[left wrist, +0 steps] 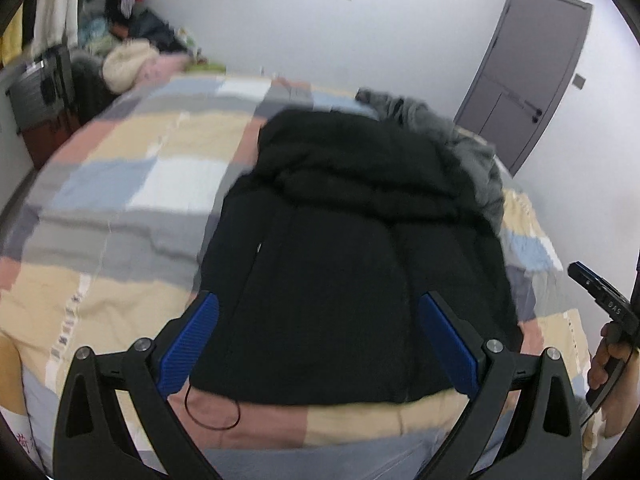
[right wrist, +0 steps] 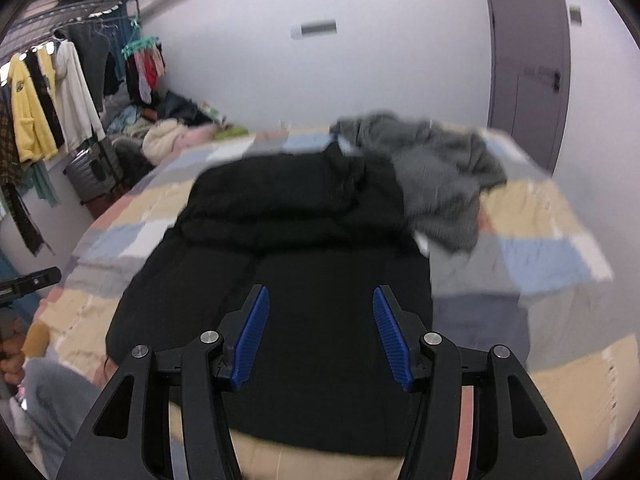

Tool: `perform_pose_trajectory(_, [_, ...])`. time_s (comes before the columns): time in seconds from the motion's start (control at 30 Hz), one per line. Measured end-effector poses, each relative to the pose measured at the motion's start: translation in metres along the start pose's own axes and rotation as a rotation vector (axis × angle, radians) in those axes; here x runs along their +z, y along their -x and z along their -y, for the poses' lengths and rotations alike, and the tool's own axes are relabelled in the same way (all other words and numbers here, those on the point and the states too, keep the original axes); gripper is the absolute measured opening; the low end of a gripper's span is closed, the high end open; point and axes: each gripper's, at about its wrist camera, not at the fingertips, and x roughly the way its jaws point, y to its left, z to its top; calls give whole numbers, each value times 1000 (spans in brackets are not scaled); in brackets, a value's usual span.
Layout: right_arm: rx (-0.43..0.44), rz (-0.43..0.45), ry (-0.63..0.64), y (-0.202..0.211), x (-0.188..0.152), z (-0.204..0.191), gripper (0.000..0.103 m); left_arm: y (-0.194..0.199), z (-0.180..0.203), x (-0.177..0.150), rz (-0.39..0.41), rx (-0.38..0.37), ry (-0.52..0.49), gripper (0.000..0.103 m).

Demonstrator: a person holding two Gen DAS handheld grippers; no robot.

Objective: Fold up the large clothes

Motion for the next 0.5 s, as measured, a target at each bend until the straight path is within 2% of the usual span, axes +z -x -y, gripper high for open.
perform_pose_trajectory(0.3, [149,-302,-168,-52,-29,67,54,-87,-74,-27,-292,-62,202,100])
perform_pose_trajectory(0.5, [202,-446,-289,-91,-55,118,65,-121,-93,-46,-388,-50,269,100])
